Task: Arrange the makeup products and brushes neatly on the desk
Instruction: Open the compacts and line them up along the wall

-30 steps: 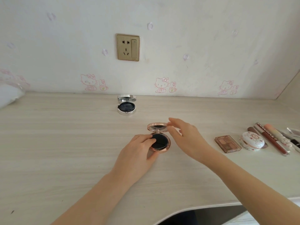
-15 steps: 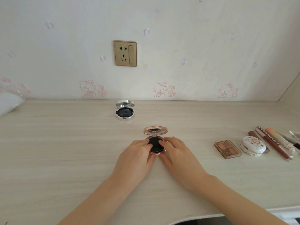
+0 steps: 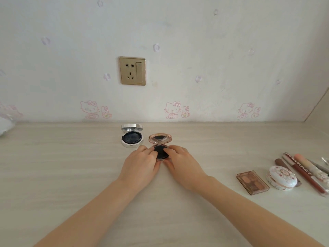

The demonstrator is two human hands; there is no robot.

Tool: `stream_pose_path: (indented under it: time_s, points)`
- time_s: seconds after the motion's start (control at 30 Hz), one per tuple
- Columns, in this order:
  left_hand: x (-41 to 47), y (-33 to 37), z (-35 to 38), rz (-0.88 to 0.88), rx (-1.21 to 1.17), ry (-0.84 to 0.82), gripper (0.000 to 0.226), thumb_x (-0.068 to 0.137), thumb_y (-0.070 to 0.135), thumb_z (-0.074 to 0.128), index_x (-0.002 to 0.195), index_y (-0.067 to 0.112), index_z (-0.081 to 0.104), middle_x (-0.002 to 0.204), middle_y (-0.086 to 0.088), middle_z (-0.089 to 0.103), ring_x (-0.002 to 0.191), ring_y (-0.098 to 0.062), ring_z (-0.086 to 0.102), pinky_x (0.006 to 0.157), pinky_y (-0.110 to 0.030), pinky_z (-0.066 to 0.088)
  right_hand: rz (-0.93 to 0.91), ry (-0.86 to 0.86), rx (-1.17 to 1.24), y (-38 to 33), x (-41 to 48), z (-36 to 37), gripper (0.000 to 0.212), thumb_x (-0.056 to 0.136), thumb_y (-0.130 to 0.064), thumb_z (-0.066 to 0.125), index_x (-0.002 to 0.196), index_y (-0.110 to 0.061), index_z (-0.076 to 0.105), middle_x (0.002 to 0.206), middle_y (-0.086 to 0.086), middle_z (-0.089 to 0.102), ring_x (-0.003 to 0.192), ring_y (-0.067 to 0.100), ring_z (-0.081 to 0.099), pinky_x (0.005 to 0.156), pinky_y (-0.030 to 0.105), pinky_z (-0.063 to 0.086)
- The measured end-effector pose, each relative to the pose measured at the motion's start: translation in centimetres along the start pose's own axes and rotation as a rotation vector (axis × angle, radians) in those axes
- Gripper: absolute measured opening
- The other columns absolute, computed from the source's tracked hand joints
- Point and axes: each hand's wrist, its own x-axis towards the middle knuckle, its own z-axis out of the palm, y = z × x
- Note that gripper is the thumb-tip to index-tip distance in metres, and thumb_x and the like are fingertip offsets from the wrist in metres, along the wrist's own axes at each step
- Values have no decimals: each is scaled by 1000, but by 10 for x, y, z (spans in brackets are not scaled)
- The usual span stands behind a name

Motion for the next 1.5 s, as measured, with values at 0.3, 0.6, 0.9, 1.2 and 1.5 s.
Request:
stream_pose_path:
  time_s: [0.3, 0.6, 0.9, 1.2, 1.5]
  points:
    - [30, -16, 3, 28, 158, 65, 15, 82, 25, 66, 75, 13, 71, 78, 2, 71, 85, -25, 60, 67, -34, 49, 43, -46, -40, 4, 44, 3, 41, 99, -29, 41, 138, -16, 44, 138, 4, 47, 131, 27, 37, 106, 32, 32]
    - [49, -24, 15, 23, 134, 14, 29, 97, 31, 41, 101, 15, 65, 105, 3, 67, 107, -23, 48, 83, -35, 43, 66, -54, -14, 10, 56, 3, 43, 100, -28, 40, 142, -19, 40, 139, 4, 46, 129, 28, 39, 105, 35, 34]
    - [51, -24, 14, 35, 154, 6, 30, 98, 31, 39, 105, 15, 62, 110, 2, 65, 113, -21, 46, 86, -33, 40, 75, -50, -13, 9, 53, 2, 43, 99, -29, 41, 141, -18, 41, 137, 5, 48, 128, 29, 41, 104, 37, 36]
    - [26, -8, 1, 70, 11, 164, 25, 83, 20, 68, 104, 6, 71, 112, -4, 70, 100, -26, 62, 77, -38, 54, 19, 2, -89, 14, 18, -21, 50, 98, -33, 45, 144, -15, 35, 145, 3, 41, 138, 23, 28, 112, 32, 25]
    - [4, 57, -5, 138, -208, 126, 33, 95, 24, 51, 125, 14, 60, 112, 1, 68, 118, -18, 49, 88, -36, 47, 146, 44, -97, 59, -69, -67, 46, 98, -33, 44, 142, -19, 39, 142, -2, 44, 136, 17, 31, 107, 30, 33]
